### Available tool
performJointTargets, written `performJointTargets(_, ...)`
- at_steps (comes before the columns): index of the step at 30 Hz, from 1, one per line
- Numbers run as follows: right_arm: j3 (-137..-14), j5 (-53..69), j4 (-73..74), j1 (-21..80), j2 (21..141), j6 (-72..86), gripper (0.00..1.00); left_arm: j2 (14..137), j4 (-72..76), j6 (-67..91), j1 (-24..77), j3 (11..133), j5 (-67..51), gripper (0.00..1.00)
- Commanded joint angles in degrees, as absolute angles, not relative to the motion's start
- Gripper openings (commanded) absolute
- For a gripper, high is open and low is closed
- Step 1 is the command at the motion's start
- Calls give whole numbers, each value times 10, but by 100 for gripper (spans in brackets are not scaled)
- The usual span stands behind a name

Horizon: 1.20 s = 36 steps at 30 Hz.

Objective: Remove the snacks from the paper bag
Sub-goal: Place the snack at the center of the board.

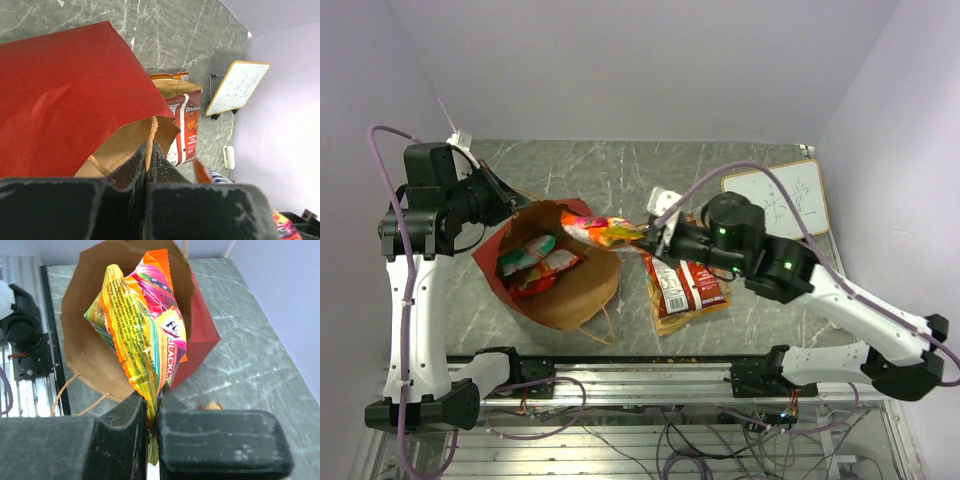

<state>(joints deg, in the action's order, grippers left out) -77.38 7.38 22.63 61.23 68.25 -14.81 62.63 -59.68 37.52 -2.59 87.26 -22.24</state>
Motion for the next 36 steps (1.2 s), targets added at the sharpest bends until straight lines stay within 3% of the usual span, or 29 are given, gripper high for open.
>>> performJointTargets(1, -752, -62, 278, 612, 623, -64, 0, 629, -573, 373, -28, 879, -228, 7)
performJointTargets(8, -751, -298, 376, 611, 628, 82, 0, 637, -580, 365, -27, 880, -229, 7)
performJointTargets(14, -766, -430, 467, 610, 696, 174, 0, 633, -579, 365, -27, 876, -230, 7)
performJointTargets(29, -907, -569, 641, 581, 994, 371, 0, 618, -579, 365, -27, 860, -244, 7)
performJointTargets(36, -896, -550, 558, 577, 1058, 359, 0, 618, -593, 354, -27, 869, -237, 7)
